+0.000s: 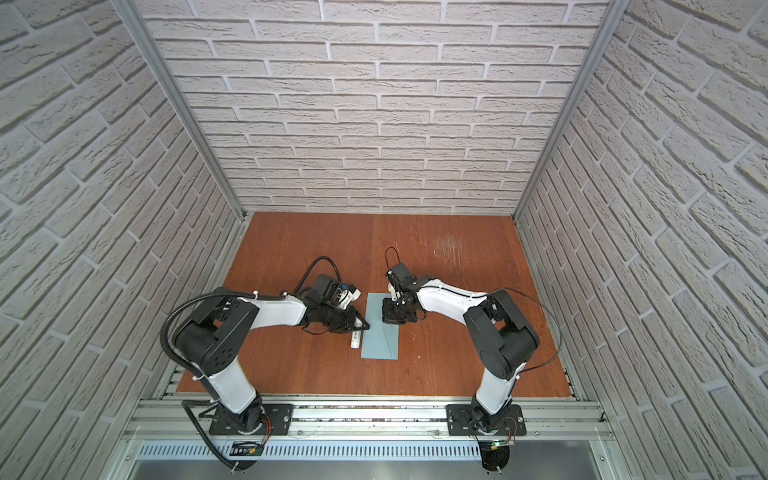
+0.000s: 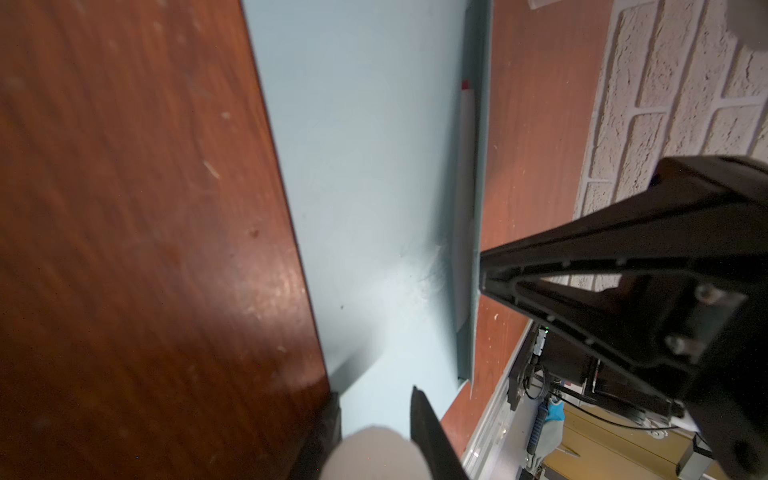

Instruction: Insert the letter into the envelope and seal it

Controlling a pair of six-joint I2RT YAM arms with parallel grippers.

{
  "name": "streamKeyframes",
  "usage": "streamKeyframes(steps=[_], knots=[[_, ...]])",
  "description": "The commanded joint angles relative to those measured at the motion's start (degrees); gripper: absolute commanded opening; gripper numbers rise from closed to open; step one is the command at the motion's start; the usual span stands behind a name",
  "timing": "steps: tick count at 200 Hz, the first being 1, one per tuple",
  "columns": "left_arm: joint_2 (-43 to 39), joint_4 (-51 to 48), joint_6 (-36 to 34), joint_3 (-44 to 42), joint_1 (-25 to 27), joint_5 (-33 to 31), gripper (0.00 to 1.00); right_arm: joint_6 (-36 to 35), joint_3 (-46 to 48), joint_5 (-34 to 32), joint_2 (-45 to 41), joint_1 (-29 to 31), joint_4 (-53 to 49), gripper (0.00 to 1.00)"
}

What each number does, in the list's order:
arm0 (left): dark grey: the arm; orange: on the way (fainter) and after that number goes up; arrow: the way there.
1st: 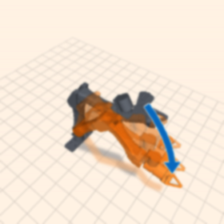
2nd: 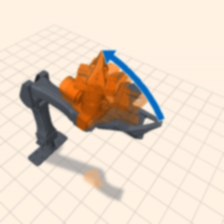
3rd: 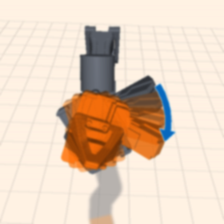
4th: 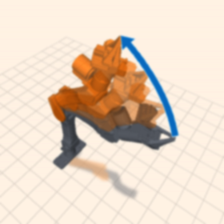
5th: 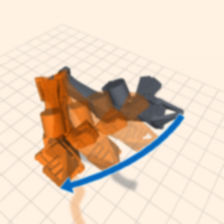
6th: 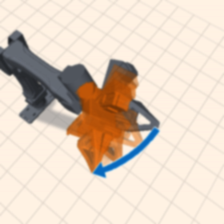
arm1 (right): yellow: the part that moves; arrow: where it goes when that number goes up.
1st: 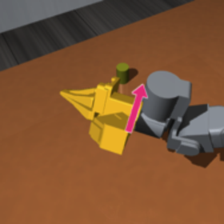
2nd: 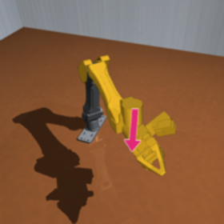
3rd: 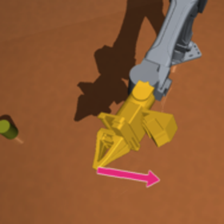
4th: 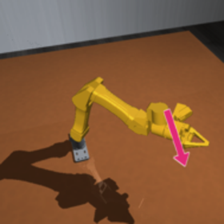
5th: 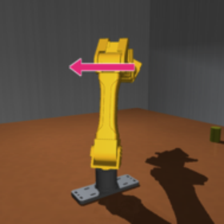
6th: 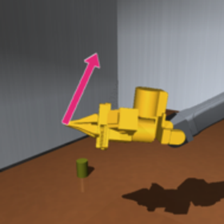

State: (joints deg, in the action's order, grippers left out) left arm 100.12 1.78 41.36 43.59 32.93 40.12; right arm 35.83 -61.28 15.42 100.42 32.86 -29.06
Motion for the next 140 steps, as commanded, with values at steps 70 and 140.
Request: streamKeyframes(steps=[70,140], knots=[[-0.27,-2.11,-0.51,-1.8,0.16,-1.82,0.0,0.46,-8.33,-9.38,5.96,3.67,-10.16,0.05],[-1.55,-0.9,0.04,-3.08,0.57,-1.62,0.0,1.8,-14.58,-15.05,11.16,6.46,-17.96,0.05]])
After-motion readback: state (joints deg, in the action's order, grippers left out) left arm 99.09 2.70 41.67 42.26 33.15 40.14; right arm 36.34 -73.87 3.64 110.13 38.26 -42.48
